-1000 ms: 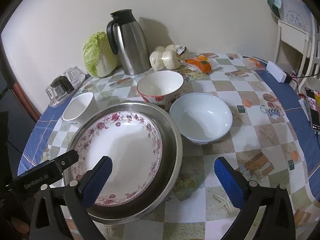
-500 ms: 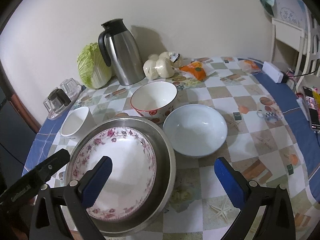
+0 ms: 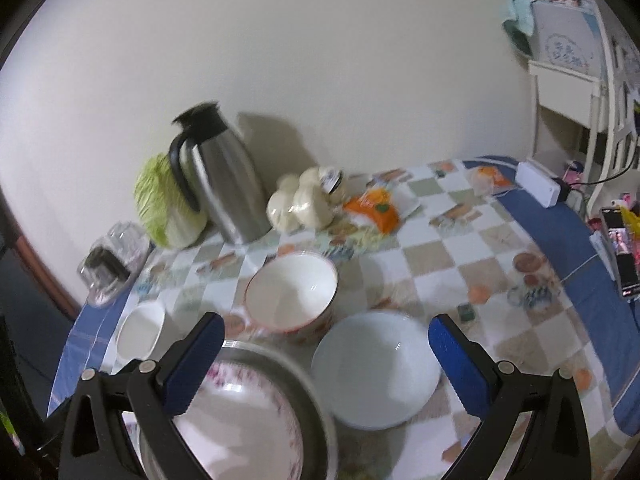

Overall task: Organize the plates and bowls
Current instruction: 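Move both tools up and over to the red-rimmed white bowl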

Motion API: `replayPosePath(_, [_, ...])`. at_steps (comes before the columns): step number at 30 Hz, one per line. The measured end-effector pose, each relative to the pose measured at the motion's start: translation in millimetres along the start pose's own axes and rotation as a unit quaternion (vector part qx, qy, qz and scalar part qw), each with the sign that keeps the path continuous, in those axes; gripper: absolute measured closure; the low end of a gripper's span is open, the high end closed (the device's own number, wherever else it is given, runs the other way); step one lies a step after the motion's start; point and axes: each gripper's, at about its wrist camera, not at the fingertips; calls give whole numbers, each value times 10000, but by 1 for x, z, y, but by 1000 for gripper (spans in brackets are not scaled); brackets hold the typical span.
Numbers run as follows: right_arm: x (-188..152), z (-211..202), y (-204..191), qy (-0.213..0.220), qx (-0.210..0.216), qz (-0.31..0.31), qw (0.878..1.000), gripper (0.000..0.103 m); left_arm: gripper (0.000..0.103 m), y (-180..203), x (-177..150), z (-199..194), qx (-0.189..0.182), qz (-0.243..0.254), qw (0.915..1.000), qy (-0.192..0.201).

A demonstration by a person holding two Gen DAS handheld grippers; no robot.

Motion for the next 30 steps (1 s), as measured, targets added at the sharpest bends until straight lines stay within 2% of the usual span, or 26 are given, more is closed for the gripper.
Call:
replayPosePath(7, [23, -9, 8, 37, 101, 215, 9997, 0, 0, 8, 23, 18, 156, 157, 9992, -330])
replayPosePath(11, [30, -25, 6, 115, 169, 211, 9996, 0, 0, 13, 31, 22, 59, 110, 9987, -502])
replayPosePath(15, [37, -49, 4, 335, 201, 221, 9990, 0, 0, 23, 38, 21, 126, 338, 9977, -571])
replayPosePath(18, [44, -59, -2, 426, 183, 87, 9989, 0, 0, 29, 46, 18, -54, 420, 9967, -695])
replayPosePath(21, [57, -65, -9, 458, 29, -126, 9989, 0, 0, 36, 59, 11, -75, 540, 9967, -606])
replayPosePath(27, [96, -73, -13, 580, -85, -238, 9980, 0, 0, 52, 100, -9, -17, 893, 9959, -156])
replayPosePath(30, [113, -62, -21, 556, -361, -523, 9964, 0, 0, 54, 120, -9, 66, 889, 9959, -119])
Point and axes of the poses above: each gripper's, at about its wrist camera, not at the fingertips, and z roughly the way its jaws point, y to its right, x to its top, and after that the axes turned 8 degrees about z, right-handed
